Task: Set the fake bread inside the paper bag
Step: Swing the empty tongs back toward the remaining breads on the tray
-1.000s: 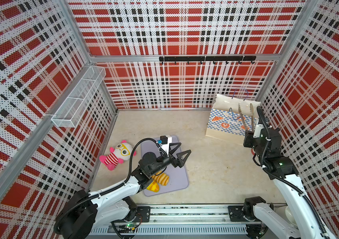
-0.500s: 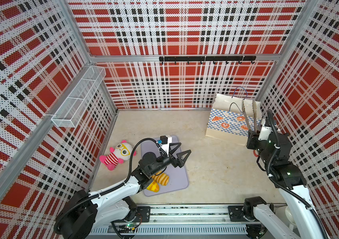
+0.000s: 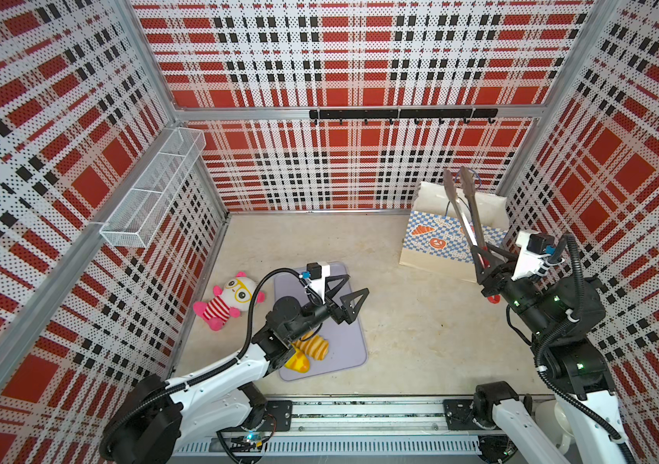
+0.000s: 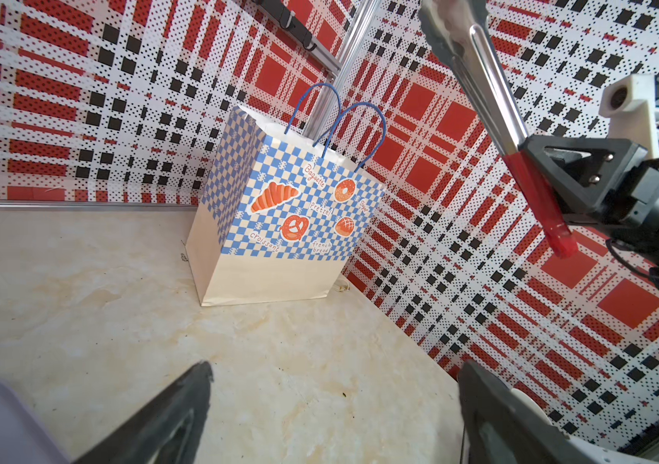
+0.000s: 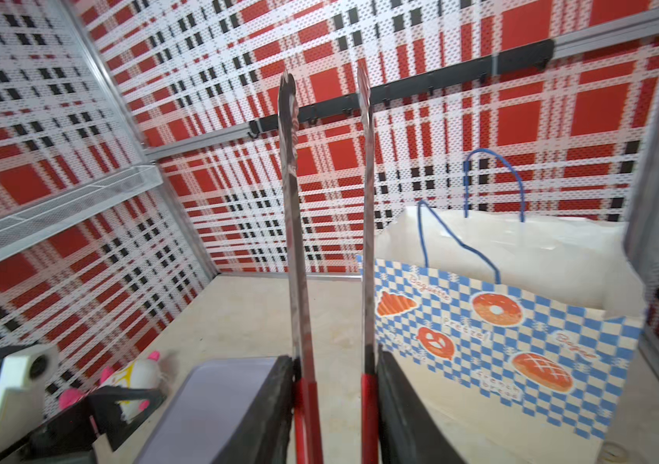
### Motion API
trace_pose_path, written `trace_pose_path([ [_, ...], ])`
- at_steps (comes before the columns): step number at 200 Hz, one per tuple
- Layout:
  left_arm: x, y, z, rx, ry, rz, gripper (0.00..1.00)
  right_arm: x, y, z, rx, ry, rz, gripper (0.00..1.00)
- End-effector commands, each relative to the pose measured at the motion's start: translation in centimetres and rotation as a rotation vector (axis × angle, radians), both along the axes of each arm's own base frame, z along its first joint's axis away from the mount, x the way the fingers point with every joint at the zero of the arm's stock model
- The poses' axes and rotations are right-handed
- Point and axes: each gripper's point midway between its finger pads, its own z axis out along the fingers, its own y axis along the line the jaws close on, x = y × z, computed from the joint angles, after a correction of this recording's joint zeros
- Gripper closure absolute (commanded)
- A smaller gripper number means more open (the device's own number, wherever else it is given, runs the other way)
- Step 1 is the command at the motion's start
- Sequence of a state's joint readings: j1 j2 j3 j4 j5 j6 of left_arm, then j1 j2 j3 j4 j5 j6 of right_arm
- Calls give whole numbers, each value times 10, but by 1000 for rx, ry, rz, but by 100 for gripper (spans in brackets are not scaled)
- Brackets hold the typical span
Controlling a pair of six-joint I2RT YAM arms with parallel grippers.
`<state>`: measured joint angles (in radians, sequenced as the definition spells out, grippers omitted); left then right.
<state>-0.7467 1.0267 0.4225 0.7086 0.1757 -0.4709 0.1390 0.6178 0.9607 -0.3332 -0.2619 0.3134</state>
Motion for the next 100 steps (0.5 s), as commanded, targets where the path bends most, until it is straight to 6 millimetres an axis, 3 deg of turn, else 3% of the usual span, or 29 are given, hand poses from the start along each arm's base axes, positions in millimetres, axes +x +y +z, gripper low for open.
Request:
trace_pose_path([
  [1, 2, 10, -2, -3, 8, 54, 2, -4, 20, 6, 36, -33, 128, 64],
  [66, 16, 31, -6, -35, 87, 173, 2, 0, 41, -48, 20, 114, 262, 65],
  [100, 13, 49, -21, -68, 200, 213, 2, -5, 46, -82, -25, 203, 281, 65],
])
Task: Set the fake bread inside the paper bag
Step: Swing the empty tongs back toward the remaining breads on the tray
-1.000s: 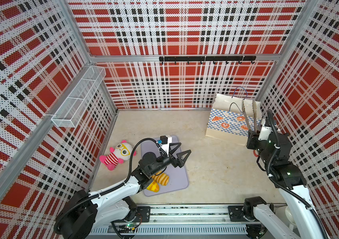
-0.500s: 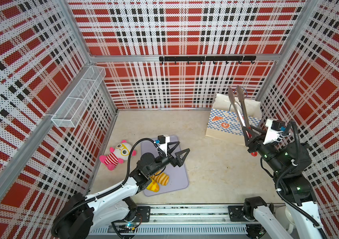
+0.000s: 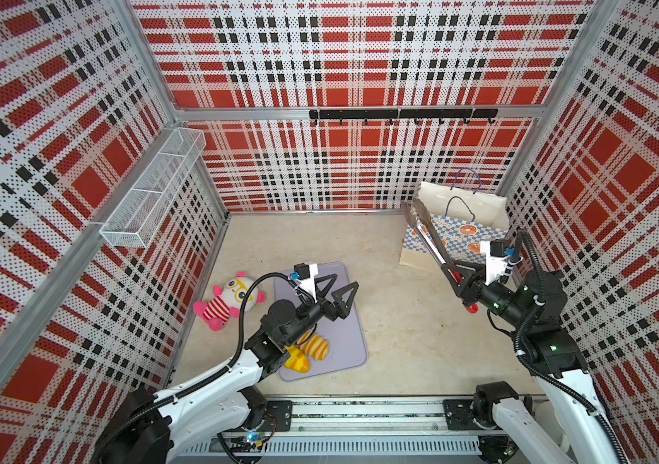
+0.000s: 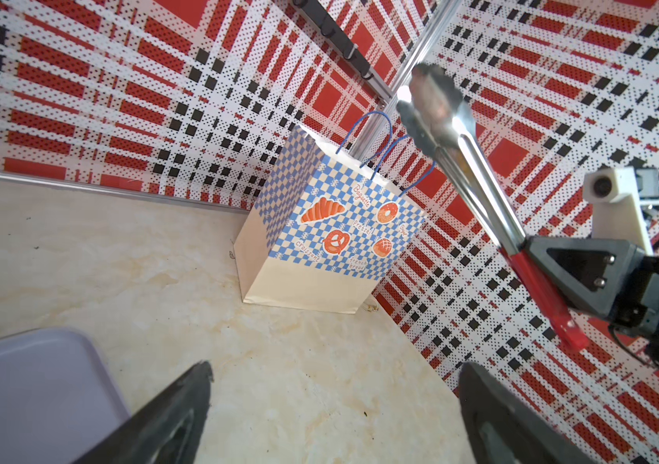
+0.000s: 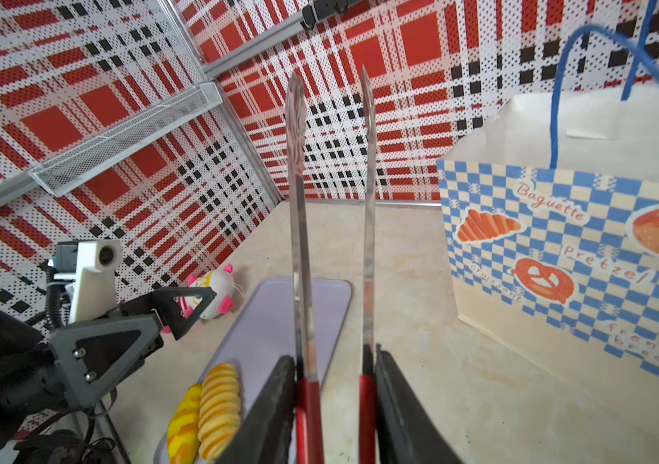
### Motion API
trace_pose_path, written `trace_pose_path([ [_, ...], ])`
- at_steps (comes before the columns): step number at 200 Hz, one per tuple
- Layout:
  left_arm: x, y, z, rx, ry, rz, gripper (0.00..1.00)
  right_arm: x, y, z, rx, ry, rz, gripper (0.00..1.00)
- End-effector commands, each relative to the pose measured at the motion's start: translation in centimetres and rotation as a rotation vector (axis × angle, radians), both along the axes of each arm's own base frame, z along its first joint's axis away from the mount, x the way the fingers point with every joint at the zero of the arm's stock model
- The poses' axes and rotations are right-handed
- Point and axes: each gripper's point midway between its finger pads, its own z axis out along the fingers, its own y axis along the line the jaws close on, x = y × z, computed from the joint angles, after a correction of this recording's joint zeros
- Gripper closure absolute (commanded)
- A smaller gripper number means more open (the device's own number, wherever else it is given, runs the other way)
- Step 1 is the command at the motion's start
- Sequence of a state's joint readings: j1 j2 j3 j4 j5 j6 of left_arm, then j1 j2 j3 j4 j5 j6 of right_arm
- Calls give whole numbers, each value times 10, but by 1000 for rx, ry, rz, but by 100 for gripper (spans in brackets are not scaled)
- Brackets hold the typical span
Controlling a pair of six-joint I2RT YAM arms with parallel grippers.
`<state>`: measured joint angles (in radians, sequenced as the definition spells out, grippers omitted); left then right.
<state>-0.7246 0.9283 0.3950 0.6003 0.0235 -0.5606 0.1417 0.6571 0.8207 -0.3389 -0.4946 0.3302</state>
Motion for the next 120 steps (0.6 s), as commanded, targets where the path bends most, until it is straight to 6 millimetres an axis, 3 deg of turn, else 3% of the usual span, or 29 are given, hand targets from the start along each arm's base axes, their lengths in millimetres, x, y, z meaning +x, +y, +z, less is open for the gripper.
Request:
trace_pose_path([
  [1, -1, 16, -15, -29, 99, 47, 2, -9, 7, -10, -30, 8, 51, 65],
  [63, -16, 57, -48, -43, 301, 157, 2, -9, 37, -78, -109, 220, 95, 65],
  [120, -18, 72, -79, 77, 487, 201, 2, -24, 88, -105, -173, 305, 210, 64],
])
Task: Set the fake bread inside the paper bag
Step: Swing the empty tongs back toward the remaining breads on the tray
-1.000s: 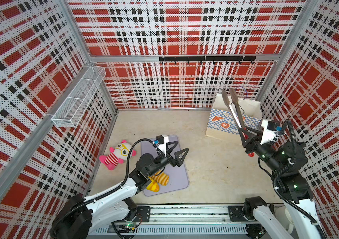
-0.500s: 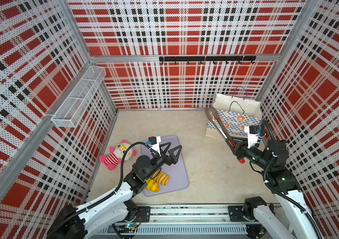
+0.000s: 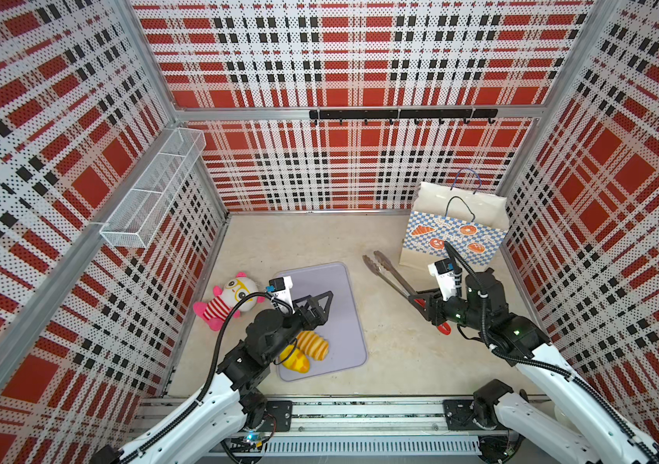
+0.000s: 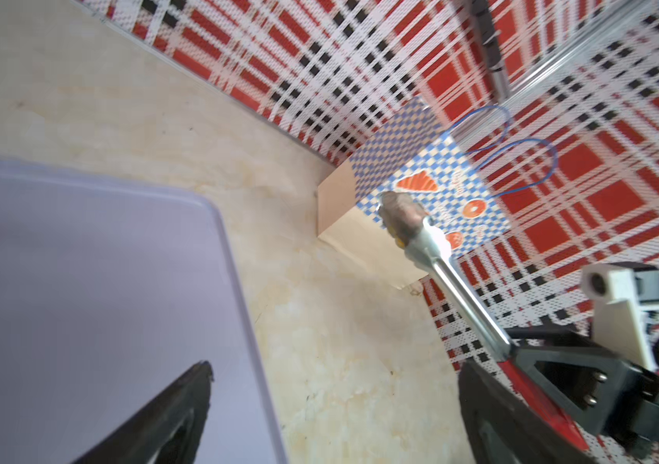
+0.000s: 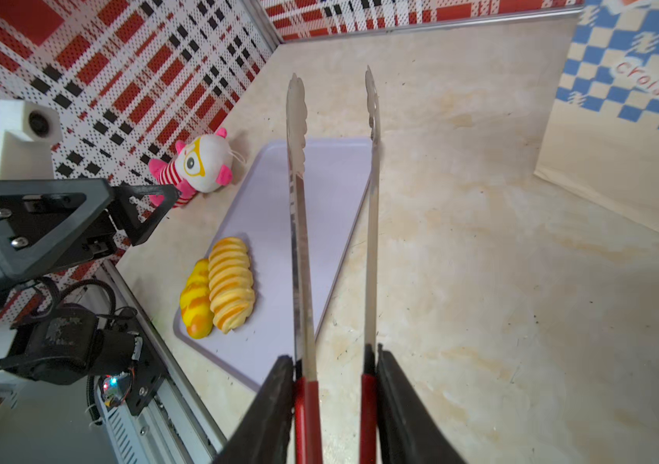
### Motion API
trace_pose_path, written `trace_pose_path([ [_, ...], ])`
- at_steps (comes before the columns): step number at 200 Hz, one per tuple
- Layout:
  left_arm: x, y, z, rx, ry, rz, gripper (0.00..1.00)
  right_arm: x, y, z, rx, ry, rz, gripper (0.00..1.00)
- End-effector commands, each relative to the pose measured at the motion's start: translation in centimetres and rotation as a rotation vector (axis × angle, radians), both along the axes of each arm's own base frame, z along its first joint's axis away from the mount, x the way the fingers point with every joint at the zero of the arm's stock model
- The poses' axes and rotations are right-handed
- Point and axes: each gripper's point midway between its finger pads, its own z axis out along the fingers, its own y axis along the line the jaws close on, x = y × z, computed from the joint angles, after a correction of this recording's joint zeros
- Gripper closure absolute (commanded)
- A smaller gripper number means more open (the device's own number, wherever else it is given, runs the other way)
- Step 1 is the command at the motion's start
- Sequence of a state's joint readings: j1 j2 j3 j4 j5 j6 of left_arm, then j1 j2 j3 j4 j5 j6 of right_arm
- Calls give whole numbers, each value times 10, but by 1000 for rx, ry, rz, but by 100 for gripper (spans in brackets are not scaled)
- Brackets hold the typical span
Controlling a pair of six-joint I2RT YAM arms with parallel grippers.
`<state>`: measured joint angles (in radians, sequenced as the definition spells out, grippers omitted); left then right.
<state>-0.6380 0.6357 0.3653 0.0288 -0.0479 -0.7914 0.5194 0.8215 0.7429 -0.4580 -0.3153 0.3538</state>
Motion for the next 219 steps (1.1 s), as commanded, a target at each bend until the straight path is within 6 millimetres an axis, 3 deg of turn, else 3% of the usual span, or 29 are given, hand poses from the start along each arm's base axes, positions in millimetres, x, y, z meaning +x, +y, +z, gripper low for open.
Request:
trace_pose_path([
  [1, -5, 9, -15, 54, 119, 17, 2, -2, 16, 4, -8, -31, 21, 64],
  [29, -11, 17, -27, 63, 216, 25, 2, -19, 41, -7, -35, -6, 120, 63],
  [80, -26, 30, -20, 70, 279, 32, 2, -47, 68, -15, -36, 31, 223, 63],
  [113, -34, 34, -28, 66, 327, 32, 2, -65, 83, -20, -41, 57, 289, 63],
  [167, -42, 50, -19, 75, 335, 84, 2, -75, 99, -38, -79, 96, 333, 63],
  [219, -47, 56, -29, 134, 379, 86, 2, -78, 117, -49, -110, 107, 373, 63],
])
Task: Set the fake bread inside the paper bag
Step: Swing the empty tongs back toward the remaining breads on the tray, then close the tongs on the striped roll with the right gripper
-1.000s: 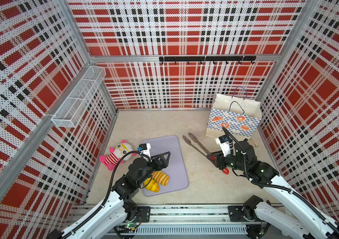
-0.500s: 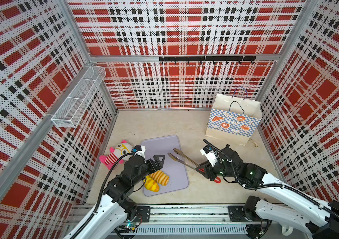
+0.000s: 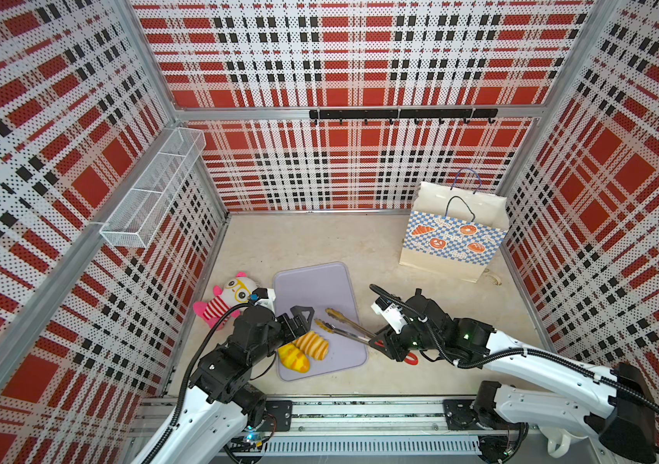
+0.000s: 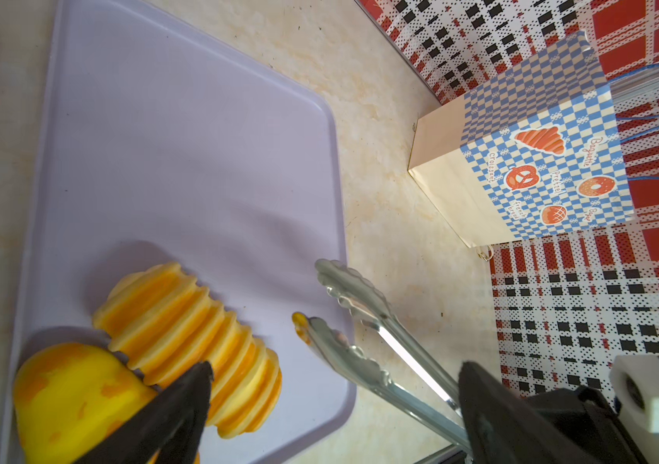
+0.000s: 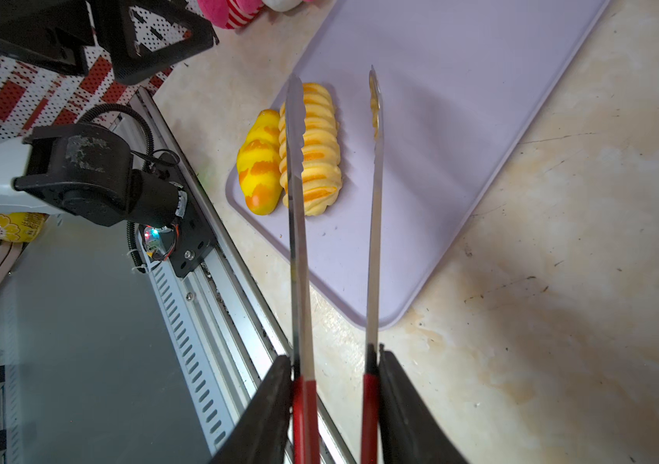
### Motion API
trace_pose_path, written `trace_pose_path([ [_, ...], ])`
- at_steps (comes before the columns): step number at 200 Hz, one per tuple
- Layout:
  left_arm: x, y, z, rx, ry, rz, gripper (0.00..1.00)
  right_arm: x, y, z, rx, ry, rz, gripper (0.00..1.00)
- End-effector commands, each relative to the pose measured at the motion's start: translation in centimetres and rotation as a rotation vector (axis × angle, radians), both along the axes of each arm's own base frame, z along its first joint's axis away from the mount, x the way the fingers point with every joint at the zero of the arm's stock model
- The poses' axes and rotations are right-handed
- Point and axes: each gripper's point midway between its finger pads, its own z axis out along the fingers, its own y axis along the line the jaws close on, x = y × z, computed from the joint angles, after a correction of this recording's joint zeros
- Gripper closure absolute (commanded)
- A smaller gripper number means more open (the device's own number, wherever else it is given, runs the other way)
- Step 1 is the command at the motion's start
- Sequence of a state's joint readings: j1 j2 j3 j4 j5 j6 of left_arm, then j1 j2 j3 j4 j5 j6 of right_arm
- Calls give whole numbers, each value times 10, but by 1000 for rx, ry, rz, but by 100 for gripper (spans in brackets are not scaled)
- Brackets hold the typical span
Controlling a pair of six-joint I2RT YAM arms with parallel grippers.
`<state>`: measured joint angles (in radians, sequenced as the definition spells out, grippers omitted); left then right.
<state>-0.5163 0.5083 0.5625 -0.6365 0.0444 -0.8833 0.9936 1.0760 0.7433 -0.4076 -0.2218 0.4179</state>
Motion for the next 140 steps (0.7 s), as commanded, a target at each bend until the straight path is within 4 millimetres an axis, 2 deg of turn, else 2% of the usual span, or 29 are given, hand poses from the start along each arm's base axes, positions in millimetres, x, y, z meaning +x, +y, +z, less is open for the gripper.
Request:
trace_pose_path([
  [1, -4, 8, -5, 52, 28, 5, 2, 5, 16, 18, 56, -39, 12, 63],
  [75, -7, 13, -12, 88, 50, 1, 2, -2, 41, 2, 62, 17, 82, 62],
  [140, -7, 11, -17, 86, 56, -10, 2, -4, 49, -4, 68, 45, 99, 62],
])
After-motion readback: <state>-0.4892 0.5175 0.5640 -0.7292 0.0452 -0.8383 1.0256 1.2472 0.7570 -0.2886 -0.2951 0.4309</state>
